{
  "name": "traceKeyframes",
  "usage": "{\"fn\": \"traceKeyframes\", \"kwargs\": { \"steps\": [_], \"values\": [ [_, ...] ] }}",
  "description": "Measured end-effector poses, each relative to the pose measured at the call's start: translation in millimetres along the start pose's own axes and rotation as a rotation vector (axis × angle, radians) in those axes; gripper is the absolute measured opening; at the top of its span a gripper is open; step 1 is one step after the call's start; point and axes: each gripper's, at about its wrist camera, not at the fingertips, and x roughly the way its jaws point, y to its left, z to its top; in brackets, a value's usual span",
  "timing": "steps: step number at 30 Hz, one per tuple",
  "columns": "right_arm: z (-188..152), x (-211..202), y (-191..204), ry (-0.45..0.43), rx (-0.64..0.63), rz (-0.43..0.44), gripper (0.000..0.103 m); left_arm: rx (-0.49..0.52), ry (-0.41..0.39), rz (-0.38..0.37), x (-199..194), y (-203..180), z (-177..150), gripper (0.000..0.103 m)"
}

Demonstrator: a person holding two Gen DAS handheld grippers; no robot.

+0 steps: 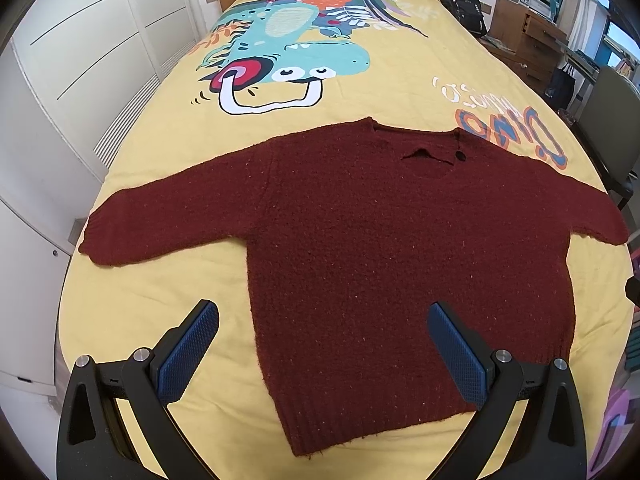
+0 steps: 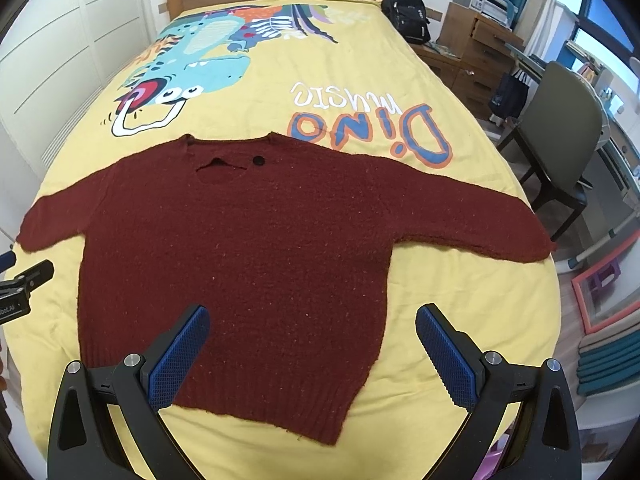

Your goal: Fold small clothes

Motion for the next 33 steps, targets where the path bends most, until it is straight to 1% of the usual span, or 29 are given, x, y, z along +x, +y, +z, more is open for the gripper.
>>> {"fn": "traceKeyframes", "kwargs": {
  "steps": [29,33],
  "values": [
    [-3.6,7.5,1.8,0.024,-0.018,-0.005,0.102,0.013,0.0,-0.002,-0.4,-3.4,-0.2,0.102],
    [-5.0,9.6,2.7,0.029,-0.022,0.003,0.102,0.025,-0.001,0.009,1.9,-4.8,-1.8,0.102]
  ]
}}
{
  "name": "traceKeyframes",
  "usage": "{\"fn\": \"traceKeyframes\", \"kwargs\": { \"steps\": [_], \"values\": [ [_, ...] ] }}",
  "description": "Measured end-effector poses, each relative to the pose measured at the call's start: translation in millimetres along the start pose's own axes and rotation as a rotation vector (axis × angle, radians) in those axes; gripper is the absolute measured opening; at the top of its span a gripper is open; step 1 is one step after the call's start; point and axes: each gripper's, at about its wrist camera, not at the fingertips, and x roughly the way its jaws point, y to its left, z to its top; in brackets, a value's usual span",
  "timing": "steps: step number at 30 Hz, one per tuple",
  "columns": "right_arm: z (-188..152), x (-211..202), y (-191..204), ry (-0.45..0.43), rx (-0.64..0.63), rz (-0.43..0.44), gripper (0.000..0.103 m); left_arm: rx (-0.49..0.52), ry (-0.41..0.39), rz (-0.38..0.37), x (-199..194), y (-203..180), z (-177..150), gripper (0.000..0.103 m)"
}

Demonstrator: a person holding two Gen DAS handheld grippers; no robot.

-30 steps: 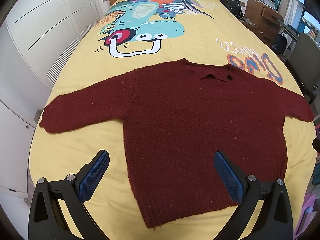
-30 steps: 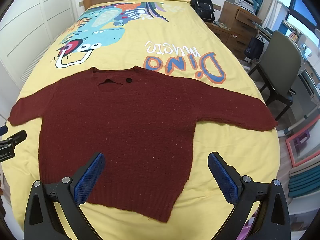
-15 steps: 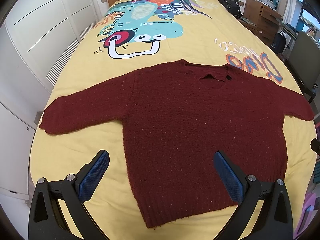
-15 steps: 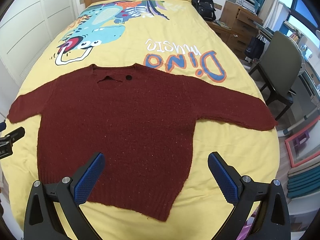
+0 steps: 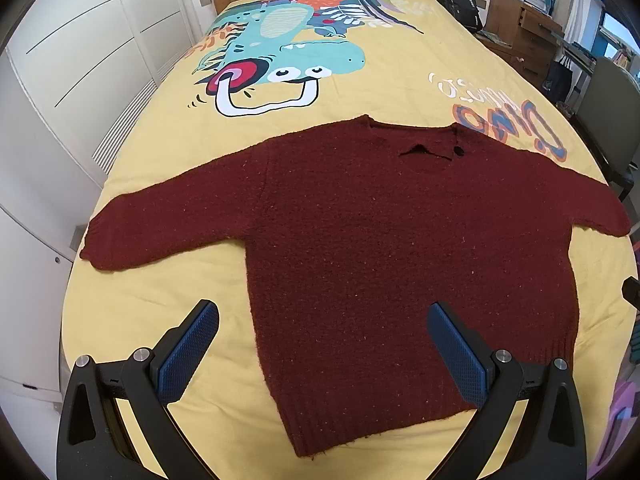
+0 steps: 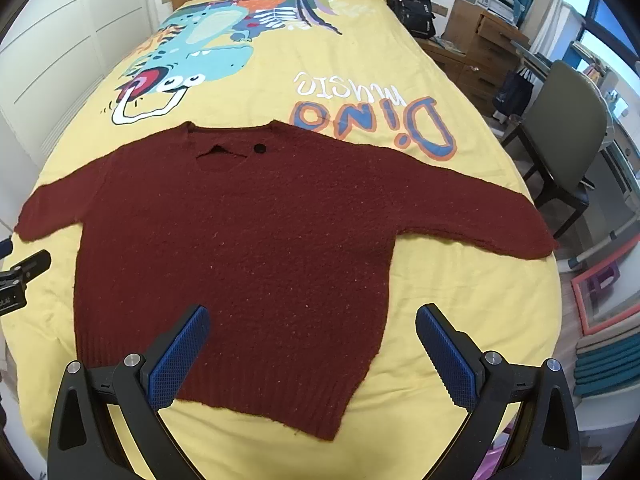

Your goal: Fold small clothes

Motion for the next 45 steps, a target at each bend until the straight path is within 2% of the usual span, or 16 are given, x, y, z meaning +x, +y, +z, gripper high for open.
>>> {"fn": "traceKeyframes", "kwargs": {
  "steps": [14,21,24,30,34,45],
  "values": [
    [0.4,6.0,3.5,0.01,-0.013,-0.008,0.102,0.012,0.011,-0.012,4.9,-1.2,-0.3,0.102],
    [4.9,17.5,-21.8,-0.072,0.045,0.032,0.102,0.009,-0.008,-0.016,13.5,1.1,8.8,0.102],
    [10.2,30.1,-53.3,-0.105,0.099,0.01,0.102,0.016,-0.025,-0.009,21.1,1.6,18.2,0.102],
    [20.9,68.1,-144.9,-0.086,0.281,-0.05,0.102,0.02,-0.014,-0.015,44.5,2.3,39.0,0.102],
    [24.7,93.7,-205.0,-0.051,0.366,-0.123,0.102,0.017,0.008,-0.012,62.4,0.6,50.7,0.102],
    [33.9,182.5,-343.9,0.047,0.592,-0.159,0.102,-0.011,0.046,-0.006,97.1,5.3,64.8,0.102]
  ]
}}
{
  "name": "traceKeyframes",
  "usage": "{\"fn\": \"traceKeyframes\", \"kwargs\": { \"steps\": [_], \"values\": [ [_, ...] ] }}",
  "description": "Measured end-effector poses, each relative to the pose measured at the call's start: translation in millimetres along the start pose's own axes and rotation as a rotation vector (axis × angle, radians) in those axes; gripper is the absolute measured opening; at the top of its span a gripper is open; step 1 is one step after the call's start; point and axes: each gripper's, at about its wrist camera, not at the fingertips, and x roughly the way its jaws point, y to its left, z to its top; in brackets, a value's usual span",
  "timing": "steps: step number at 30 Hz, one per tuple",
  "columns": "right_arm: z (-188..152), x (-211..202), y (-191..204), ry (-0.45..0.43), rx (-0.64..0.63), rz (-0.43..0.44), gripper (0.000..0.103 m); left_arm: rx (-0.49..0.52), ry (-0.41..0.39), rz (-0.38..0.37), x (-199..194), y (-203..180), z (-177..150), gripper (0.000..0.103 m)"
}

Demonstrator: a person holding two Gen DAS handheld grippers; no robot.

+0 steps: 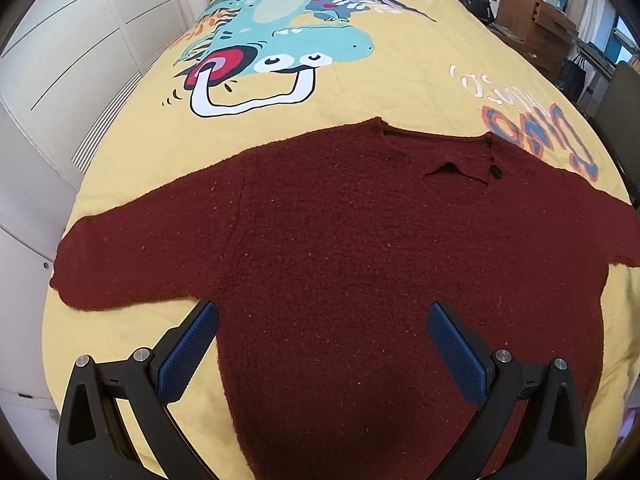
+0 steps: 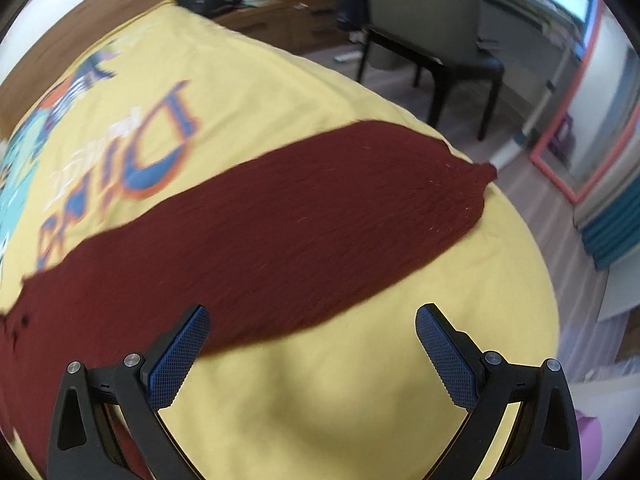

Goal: Fold small clothes
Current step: 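Grasp the sweater sleeve nearest the right tool with the right tool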

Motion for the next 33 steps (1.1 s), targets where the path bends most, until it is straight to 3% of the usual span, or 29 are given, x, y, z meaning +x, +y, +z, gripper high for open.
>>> {"fn": "traceKeyframes", "kwargs": {
  "steps": [8,12,15,17,19,21,27,33],
  "values": [
    [19.2,67.1,-40.6,0.119,0.226,-0.011,0.099,-0.019,0.035,0.002,13.7,7.9,-3.7,0.102],
    [24.6,77.1,-40.4,0.122,0.22,-0.012,0.092,-0.022,0.051,-0.001,20.1,11.6,-7.2,0.102],
    [33.1,79.0,-40.8,0.118,0.23,0.003,0.063,-0.023,0.054,0.001,22.0,14.4,-10.0,0.102],
    [38.8,77.6,-39.6,0.117,0.229,0.032,0.022,-0.029,0.054,-0.002,22.6,16.4,-11.7,0.102],
    [44.6,75.7,-29.7,0.125,0.155,0.024,0.013,-0.037,0.056,-0.005,23.7,18.6,-13.5,0.102],
    [47.9,67.6,-18.4,0.109,0.082,0.001,0.012,-0.048,0.06,-0.009,24.8,21.1,-14.7,0.102],
    [44.6,11.5,13.6,-0.022,-0.022,0.053,0.011,-0.049,0.055,-0.019,24.2,24.2,-17.3,0.102],
    [39.7,-49.0,73.1,-0.147,-0.191,0.11,0.011,-0.069,0.022,-0.039,13.9,29.5,-17.2,0.102]
  ]
}}
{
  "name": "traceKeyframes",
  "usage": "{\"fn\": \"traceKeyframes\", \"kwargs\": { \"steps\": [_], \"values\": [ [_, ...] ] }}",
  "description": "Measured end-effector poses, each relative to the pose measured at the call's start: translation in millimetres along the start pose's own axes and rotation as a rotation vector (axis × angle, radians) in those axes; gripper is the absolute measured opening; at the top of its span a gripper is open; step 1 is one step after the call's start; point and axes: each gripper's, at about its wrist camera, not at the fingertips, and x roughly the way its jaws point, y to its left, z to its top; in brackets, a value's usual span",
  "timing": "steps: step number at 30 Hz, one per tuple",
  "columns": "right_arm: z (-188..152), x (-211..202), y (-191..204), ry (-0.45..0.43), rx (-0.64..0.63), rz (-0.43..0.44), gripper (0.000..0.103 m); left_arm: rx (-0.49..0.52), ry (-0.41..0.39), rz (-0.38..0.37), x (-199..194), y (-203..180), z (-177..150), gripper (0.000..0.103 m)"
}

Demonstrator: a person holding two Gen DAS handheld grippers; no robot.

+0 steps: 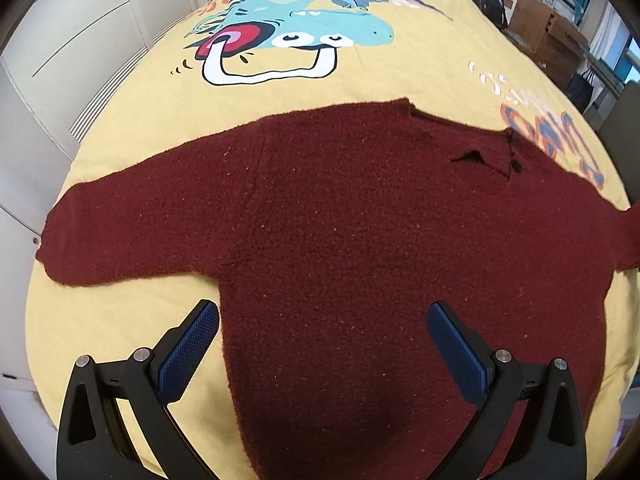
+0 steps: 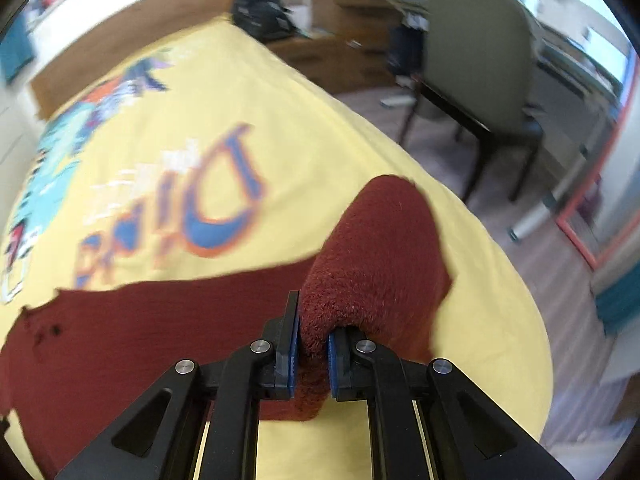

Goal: Fold small clothes
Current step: 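Grasp the sweater sleeve nearest the right tool with the right tool, then fold the held sleeve across the sweater chest and open the right tool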

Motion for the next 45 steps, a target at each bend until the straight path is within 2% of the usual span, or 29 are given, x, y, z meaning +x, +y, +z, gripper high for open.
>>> {"fn": "traceKeyframes", "kwargs": {
  "steps": [6,15,17,20,24,30,34,42,45],
  "values": [
    [12.3,-40.5,82.9,-0.075,-0.088,0.131,0.011,0.005,-0.041,-0.004,-10.9,4.2,2.8,0.102],
    [11.7,-58.5,211.4,-0.082,-0.219,0.318,0.011,0.012,-0.075,-0.004,-14.3,16.4,13.9,0.102],
    [3.9,-56.7,239.7,-0.059,-0.248,0.365,0.011,0.012,-0.078,-0.002,-13.4,19.6,16.0,0.102],
    [-13.3,-45.7,272.7,-0.016,-0.291,0.39,0.011,-0.006,-0.066,-0.002,-10.6,24.8,18.4,0.102],
    [-56.0,-11.8,312.7,0.101,-0.337,0.422,0.011,-0.019,-0.056,-0.003,-7.6,30.6,16.6,0.102],
    [-116.7,33.7,331.6,0.258,-0.362,0.422,0.011,-0.015,-0.034,0.007,-0.9,34.0,9.9,0.102],
    [-139.9,53.3,329.0,0.312,-0.343,0.404,0.012,-0.011,-0.025,0.017,1.2,36.5,5.9,0.102],
    [-148.8,66.0,325.8,0.344,-0.341,0.373,0.014,-0.01,-0.01,0.024,4.4,37.0,1.6,0.102],
    [-147.8,63.2,330.1,0.337,-0.363,0.36,0.022,-0.007,-0.009,0.024,3.5,35.9,1.6,0.102]
  ]
}}
